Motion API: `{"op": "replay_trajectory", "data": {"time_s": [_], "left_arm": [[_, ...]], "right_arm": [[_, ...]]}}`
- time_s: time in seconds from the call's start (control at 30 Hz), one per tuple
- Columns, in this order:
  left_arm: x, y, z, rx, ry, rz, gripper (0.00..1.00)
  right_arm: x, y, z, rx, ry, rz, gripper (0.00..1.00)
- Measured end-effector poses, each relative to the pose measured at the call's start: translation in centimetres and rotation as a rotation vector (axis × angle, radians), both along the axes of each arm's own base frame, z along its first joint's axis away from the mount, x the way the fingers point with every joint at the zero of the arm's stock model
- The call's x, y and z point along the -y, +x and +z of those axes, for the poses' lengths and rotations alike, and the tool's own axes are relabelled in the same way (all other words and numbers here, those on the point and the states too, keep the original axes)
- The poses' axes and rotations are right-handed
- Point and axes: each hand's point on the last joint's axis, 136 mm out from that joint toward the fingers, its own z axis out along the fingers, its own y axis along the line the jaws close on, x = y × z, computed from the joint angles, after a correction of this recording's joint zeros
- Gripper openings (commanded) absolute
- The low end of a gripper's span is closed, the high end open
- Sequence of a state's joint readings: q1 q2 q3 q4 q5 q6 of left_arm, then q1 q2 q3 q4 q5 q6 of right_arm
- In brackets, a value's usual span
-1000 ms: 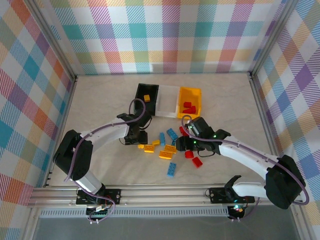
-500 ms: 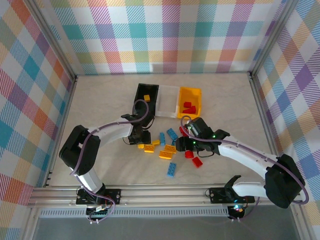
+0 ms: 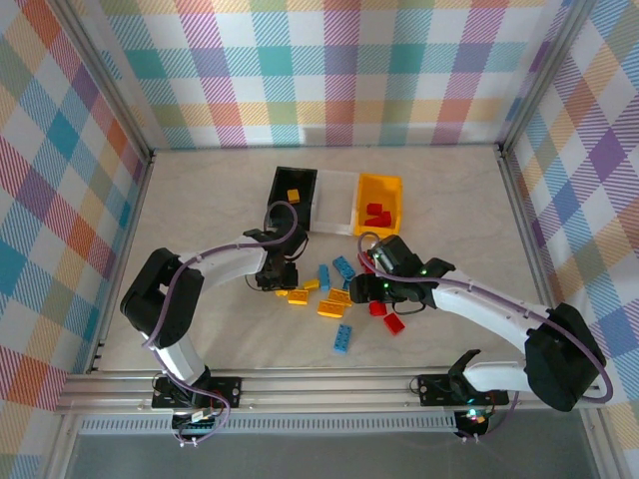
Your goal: Sort the legos into containers by color
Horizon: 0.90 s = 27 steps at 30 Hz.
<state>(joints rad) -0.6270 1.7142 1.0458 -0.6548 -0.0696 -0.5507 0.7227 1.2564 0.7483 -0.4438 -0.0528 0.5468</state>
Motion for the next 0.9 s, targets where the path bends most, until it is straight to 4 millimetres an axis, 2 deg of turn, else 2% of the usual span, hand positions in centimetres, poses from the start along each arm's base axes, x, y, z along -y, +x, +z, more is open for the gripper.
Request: {"op": "replay_trajectory", "data": {"time_s": [0.17, 0.27, 0.37, 0.5, 0.6, 0.67, 0.73, 0.8, 0.9], "left_arm": [[-0.6, -0.1, 0.5, -0.01, 0.037, -0.006, 0.25], [-0.3, 1.1, 2.4, 0.012, 0.045, -0.023, 0.25], [0.6, 4.6, 5.8, 0.083, 0.028, -0.033, 0.26], [1.6, 11.4, 11.0, 0.215, -0.006, -0.024, 0.27], [1.7, 16.3, 13.2, 0.286, -0.009, -0.013, 0.27], [1.6, 18.6, 13.3, 0.304, 0.005, -0.013, 0.27], [1.6, 20.8, 12.6, 0.306, 0.019, -0.017, 0.29], [1.7, 22.1, 11.2, 0.286, 0.036, -0.026, 0.31], [1.4, 22.9, 8.8, 0.242, 0.06, -0.029, 0.33]], "right_arm": [[0.0, 0.0, 0.0, 0.0, 0.0, 0.0, 0.69], [0.0, 0.0, 0.0, 0.002, -0.001, 0.0, 0.69], [0.0, 0.1, -0.2, -0.001, -0.005, -0.001, 0.69], [0.0, 0.0, -0.3, -0.005, -0.008, 0.001, 0.69], [-0.1, -0.1, -0.3, -0.004, -0.009, 0.006, 0.69], [-0.1, -0.2, -0.3, -0.004, -0.009, 0.008, 0.69], [-0.1, -0.2, -0.3, -0.004, -0.013, 0.008, 0.69], [0.1, -0.3, -0.5, -0.007, -0.025, 0.005, 0.7], [0.9, -0.4, -0.7, -0.015, -0.064, -0.007, 0.7]]}}
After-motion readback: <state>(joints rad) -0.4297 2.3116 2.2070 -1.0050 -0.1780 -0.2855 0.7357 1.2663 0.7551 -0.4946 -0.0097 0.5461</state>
